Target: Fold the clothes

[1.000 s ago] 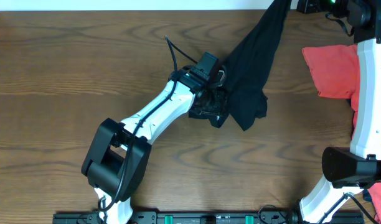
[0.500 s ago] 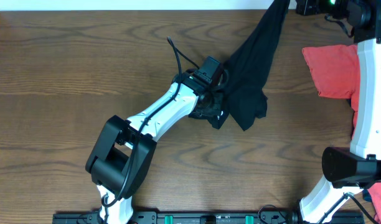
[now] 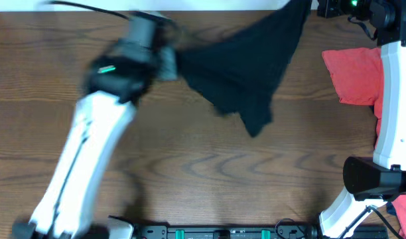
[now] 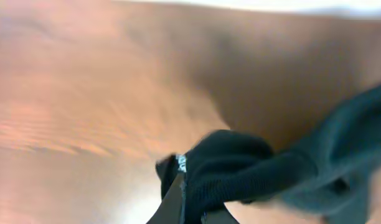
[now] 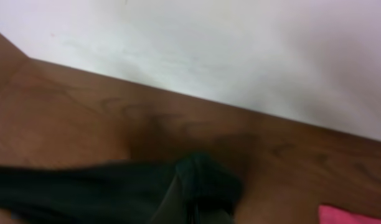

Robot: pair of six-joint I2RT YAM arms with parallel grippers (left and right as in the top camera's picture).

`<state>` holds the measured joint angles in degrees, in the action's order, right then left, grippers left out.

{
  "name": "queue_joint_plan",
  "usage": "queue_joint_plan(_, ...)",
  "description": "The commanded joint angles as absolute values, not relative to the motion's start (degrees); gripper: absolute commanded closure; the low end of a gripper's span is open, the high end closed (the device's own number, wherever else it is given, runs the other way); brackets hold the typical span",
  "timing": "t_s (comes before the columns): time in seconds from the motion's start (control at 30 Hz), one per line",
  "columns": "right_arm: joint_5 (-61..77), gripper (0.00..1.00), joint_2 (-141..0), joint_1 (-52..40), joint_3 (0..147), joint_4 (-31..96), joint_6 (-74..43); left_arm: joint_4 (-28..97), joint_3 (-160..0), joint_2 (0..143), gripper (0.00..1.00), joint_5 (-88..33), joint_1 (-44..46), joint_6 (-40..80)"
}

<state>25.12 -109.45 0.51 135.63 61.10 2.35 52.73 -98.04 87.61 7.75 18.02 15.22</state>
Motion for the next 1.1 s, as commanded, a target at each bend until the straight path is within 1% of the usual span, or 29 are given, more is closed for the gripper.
queue_joint_plan(0.0,24.5,0.99,-109.4,0.8,136.1,59.6,2.6,53.8,-104.3,82.2,0.94,11.2,12.6,12.3)
queue_joint_plan(0.13,24.4,0.99,-109.3,0.9,136.6,57.0,2.2,55.9,-110.6,79.6,0.94,11.0,9.6,9.6)
queue_joint_plan(0.37,23.8,0.99,-109.3,3.1,143.9,55.3,0.3,58.9,-114.0,79.2,0.94,11.0,9.5,8.3)
queue_joint_plan(0.5,25.7,0.99,-109.3,5.1,149.5,58.1,-1.3,58.9,-114.0,79.5,0.94,11.0,9.5,8.1)
queue_joint_plan(0.67,25.8,0.99,-109.3,6.1,154.2,64.8,-1.2,58.7,-114.2,79.4,0.94,11.2,9.5,8.1)
queue_joint_plan(0.83,21.7,0.99,-109.2,6.4,155.8,72.4,-0.8,59.0,-114.3,78.3,0.94,12.2,9.6,8.1)
queue_joint_plan(1.07,16.8,0.99,-105.2,6.7,156.0,72.1,0.8,59.0,-114.4,72.0,0.94,15.8,9.6,6.4)
